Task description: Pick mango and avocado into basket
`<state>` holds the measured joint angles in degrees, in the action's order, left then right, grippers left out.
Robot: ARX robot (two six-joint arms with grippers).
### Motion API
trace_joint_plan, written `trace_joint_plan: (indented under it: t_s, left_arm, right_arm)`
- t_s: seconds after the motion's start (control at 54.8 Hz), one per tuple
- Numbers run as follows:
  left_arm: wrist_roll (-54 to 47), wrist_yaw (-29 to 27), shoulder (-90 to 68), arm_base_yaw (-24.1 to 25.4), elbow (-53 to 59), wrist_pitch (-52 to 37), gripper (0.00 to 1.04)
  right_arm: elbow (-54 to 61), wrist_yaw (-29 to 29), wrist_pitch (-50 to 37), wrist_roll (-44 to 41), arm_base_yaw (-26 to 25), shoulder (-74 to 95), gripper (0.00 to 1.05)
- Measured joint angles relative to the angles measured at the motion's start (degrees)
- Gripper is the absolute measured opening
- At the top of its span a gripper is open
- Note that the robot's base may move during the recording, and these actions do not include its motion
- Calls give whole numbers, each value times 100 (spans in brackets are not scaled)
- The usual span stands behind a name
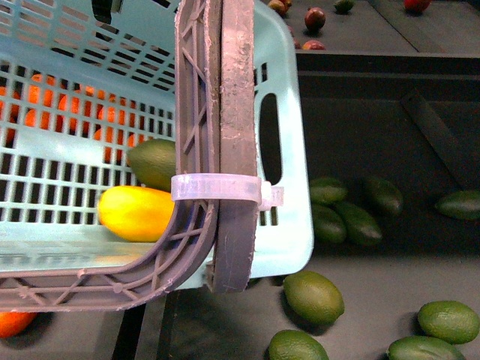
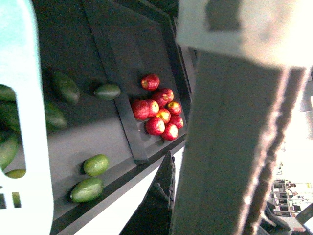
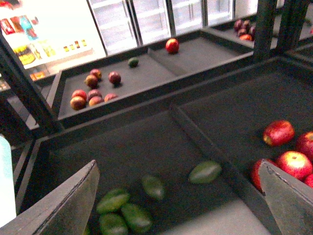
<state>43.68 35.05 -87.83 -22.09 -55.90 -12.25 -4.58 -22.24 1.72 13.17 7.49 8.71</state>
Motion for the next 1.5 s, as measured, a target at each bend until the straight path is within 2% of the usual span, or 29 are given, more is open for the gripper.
trace_joint_plan:
  t_s: [0.201,0.347,0.584,0.621,0.675,0.73,0.876,1.113,1.497]
  left_arm:
    - [59,210,0,-66,0,0,7]
    - [48,114,0,-59,0,0,7]
    - [2,52,0,-11,0,0,7]
    - [4,59,0,-13,0,0,7]
    - [24,76,0,-15,0,0,7]
    - [26,98,0,-22,0,0,7]
    - [48,146,0,-44,0,0,7]
    - [13,90,-2,-39,0,0,7]
    - [28,114,0,-42,0,0,7]
  right_arm:
    - [400,-81,-313,-415,94,-669,97]
    - [402,52,-197,-328,-109,-684,97]
    - [402,166,-195,-299,-149,-693,97]
    - [402,621,-184,-435,-282,-756,93]
    - [417,1617,-170,-793,-599,-822,82]
    - [420,2092,-170,-994,-691,-844,72]
    - [422,2208,-170,-1235,-726,-846,38]
    - [422,2208,-170,-1276,-726,-846,3]
    - [422,2210,-170,-1294,-730,-846,2]
